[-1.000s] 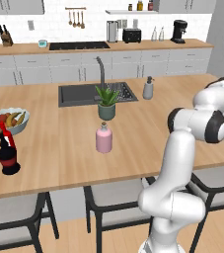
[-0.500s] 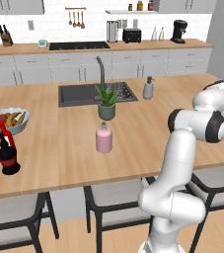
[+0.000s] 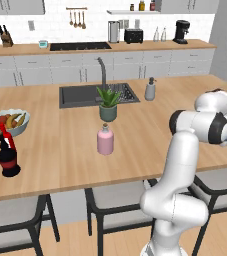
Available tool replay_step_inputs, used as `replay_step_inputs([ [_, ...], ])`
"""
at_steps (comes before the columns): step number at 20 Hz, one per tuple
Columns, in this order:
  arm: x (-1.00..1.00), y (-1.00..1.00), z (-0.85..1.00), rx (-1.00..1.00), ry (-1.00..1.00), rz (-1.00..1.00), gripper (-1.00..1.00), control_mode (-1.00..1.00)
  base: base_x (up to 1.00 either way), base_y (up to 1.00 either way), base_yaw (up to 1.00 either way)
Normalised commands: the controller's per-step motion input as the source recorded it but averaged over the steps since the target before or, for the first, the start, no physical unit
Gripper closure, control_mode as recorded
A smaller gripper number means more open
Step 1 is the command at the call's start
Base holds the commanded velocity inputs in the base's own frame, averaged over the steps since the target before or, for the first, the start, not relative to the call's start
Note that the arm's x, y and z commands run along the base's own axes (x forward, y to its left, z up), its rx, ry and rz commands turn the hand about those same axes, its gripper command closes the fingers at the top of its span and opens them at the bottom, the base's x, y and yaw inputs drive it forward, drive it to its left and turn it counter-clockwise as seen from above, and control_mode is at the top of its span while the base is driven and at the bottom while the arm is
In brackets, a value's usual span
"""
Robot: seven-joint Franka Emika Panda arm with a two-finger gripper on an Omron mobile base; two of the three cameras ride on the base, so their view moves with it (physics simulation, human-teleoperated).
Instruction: Move the plastic bottles in the middle to the plastics group, and the glass bottles in the middle to the glass group.
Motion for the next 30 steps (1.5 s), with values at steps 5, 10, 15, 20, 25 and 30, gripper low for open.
replay_step_inputs([
  [5, 0.10, 0.00, -0.02, -0.01, -0.07, 0.00, 1.00, -1.00, 0.00, 0.00, 0.00],
  [10, 0.00, 0.00, -0.06, 0.00, -0.01, 0.00, 1.00, -1.00, 0.00, 0.00, 0.00],
  [15, 0.01, 0.00, -0.24, 0.00, 0.02, 0.00, 1.00, -1.00, 0.00, 0.00, 0.00],
  [20, 0.01, 0.00, -0.23, 0.00, 0.00, 0.00, 1.00, -1.00, 0.00, 0.00, 0.00],
  [25, 0.03, 0.00, 0.00, 0.00, 0.03, 0.00, 1.00, -1.00, 0.00, 0.00, 0.00],
  [30, 0.00, 0.00, 0.00, 0.03, 0.01, 0.00, 1.00, -1.00, 0.00, 0.00, 0.00],
])
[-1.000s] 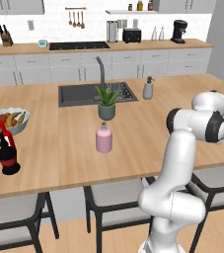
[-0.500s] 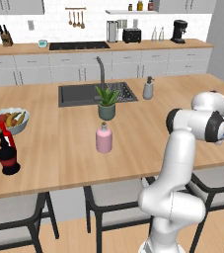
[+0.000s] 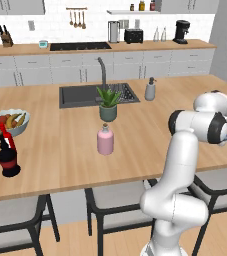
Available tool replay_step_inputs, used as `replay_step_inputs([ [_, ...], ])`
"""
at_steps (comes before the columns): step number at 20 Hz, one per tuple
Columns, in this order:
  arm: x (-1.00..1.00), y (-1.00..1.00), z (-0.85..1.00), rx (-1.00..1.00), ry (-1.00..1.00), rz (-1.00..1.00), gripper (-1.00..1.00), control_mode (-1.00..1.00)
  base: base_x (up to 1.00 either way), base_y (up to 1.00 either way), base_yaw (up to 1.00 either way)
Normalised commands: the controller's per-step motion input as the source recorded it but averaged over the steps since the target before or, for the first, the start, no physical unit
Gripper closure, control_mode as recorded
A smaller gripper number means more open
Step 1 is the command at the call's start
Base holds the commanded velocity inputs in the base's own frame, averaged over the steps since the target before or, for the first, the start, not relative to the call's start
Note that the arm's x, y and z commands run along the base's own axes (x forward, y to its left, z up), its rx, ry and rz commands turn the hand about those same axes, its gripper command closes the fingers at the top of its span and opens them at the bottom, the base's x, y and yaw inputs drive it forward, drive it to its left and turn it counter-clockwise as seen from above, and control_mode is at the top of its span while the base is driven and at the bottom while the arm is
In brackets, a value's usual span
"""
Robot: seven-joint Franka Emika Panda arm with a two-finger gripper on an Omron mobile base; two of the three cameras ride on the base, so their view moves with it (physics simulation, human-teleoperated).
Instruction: Move the plastic bottles in the middle to the plastics group, and the glass bottles in the middle to the glass group.
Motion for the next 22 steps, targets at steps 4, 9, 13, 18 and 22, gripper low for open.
replay_step_inputs([
  [4, 0.00, 0.00, 0.00, 0.00, 0.00, 0.00, -1.00, -1.00, 0.00, 0.00, 0.00],
  [9, 0.00, 0.00, 0.00, 0.00, 0.00, 0.00, -1.00, -1.00, 0.00, 0.00, 0.00],
  [13, 0.00, 0.00, 0.00, 0.00, 0.00, 0.00, -1.00, -1.00, 0.00, 0.00, 0.00],
  [18, -0.05, 0.01, 0.11, 0.00, 0.00, 0.00, -1.00, -1.00, 0.00, 0.00, 0.00],
  [22, -0.44, 0.15, 0.29, 0.00, 0.00, 0.02, -1.00, -1.00, 0.00, 0.00, 0.00],
])
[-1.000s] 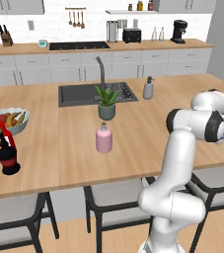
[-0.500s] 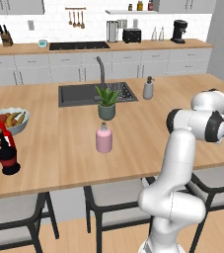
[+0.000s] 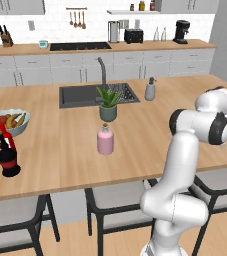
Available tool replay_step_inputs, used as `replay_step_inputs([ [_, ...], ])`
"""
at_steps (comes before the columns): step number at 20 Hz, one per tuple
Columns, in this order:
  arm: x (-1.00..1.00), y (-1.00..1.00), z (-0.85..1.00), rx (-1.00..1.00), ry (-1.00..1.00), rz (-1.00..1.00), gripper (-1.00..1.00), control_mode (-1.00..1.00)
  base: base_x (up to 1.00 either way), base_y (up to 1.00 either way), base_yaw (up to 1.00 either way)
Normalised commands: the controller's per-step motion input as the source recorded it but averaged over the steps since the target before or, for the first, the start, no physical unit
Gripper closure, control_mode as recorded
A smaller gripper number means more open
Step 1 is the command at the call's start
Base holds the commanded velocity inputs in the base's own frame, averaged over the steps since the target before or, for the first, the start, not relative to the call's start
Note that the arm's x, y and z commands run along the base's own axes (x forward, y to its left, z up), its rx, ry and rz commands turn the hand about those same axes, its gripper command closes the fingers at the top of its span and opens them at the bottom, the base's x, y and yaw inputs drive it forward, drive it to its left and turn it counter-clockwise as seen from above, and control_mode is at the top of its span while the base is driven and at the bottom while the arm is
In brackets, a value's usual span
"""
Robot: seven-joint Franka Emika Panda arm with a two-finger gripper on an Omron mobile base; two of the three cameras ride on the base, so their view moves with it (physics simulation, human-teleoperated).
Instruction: Move the plastic bottles in the middle to the plastics group, and the glass bottles in the middle to the glass group.
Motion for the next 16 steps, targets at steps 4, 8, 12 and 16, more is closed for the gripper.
replay_step_inputs([
  [4, -0.62, 0.26, 0.26, 0.00, -0.02, 0.03, -1.00, -1.00, 0.00, 0.00, 0.00],
  [8, -0.59, 0.52, 0.05, 0.00, -0.06, 0.03, -1.00, -1.00, 0.00, 0.00, 0.00],
  [12, -0.46, 0.91, 0.00, 0.04, -0.19, 0.00, -1.00, -1.00, 0.00, 0.00, 0.00],
  [16, -0.32, 0.88, 0.00, 0.04, -0.16, 0.00, -1.00, -1.00, 0.00, 0.00, 0.00],
])
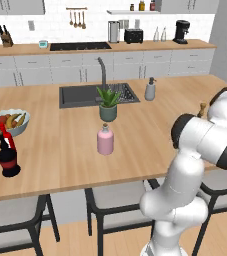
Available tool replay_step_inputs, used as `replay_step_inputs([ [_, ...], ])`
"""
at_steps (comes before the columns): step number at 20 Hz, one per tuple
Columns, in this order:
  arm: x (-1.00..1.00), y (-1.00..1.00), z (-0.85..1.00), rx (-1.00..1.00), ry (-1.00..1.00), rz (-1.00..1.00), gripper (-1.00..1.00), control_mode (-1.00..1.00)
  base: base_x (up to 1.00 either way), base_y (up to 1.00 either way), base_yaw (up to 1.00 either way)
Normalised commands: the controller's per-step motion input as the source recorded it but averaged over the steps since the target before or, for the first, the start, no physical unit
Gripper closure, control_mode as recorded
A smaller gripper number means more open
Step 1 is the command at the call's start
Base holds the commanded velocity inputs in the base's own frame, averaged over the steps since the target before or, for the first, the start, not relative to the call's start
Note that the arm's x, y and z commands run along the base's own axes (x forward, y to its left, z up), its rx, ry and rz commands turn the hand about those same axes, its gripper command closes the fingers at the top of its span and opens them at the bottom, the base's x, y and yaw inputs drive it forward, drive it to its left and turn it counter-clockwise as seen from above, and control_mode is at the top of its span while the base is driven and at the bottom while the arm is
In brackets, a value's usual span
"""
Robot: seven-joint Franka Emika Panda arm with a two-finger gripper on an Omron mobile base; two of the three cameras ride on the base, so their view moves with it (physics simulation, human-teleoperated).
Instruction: Move the plastic bottles in the middle to the plastics group, and the glass bottles in the middle to the glass group.
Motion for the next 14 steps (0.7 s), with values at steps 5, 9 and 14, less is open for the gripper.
replay_step_inputs([
  [5, -0.21, 0.94, 0.03, 0.01, -0.06, 0.02, -1.00, -1.00, 0.00, 0.00, 0.00],
  [9, -0.22, 1.00, 0.23, -0.07, 0.07, 0.10, -1.00, -1.00, 0.00, 0.00, 0.00],
  [14, -0.13, 0.96, 0.13, -0.11, 0.11, 0.06, -1.00, -1.00, 0.00, 0.00, 0.00],
])
